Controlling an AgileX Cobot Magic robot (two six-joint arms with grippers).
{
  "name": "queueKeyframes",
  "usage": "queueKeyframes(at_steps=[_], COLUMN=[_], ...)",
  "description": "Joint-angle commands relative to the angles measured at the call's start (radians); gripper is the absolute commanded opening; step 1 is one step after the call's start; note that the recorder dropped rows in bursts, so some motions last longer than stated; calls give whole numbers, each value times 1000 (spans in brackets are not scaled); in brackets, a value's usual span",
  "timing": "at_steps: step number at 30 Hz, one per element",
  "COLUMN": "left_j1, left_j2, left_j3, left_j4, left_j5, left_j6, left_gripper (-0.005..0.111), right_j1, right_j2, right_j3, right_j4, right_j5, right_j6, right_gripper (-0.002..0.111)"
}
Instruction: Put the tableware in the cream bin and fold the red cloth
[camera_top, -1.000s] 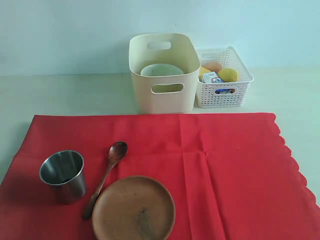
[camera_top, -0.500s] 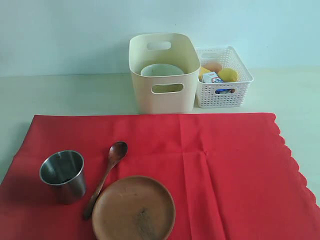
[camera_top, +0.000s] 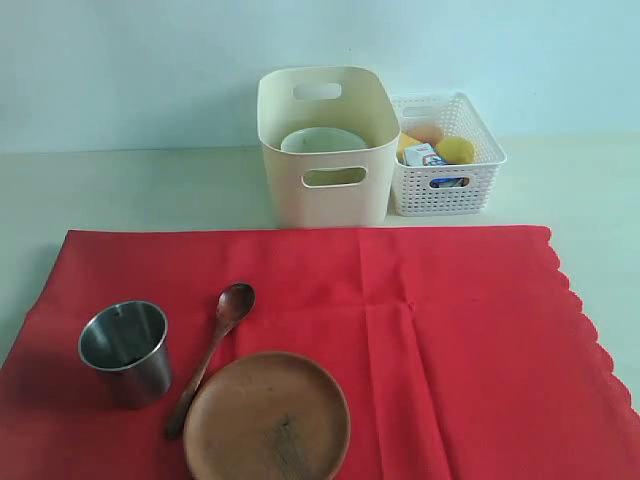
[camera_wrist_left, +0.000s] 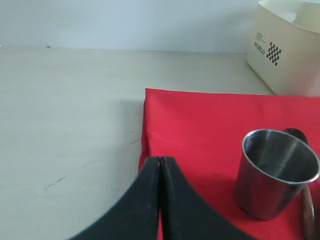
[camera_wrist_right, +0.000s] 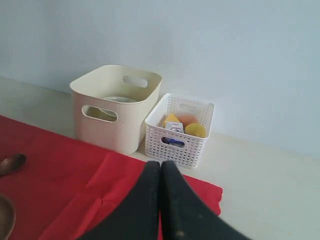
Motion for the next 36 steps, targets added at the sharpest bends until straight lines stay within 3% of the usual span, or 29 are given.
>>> queueKeyframes(at_steps=[1,11,23,36], left_j1=[-39,-75,-76,-76], left_j2=[-7,48,443,488], left_j3=[2,-65,-365,-374], left_j4=[-6,-6,-6,-6], left_j5=[-13,15,15,13], left_j6=[-4,-4,-4,-4], left_gripper=[0,0,0,0], right_j1=[0,0,0,0], right_j2=[-5,-5,-5,-5], right_j3=[5,5,5,5], right_j4=[-3,-3,-3,-3], right_j5=[-22,-26,-26,-30], right_j6=[-3,24,24,24], right_gripper=[0,0,0,0])
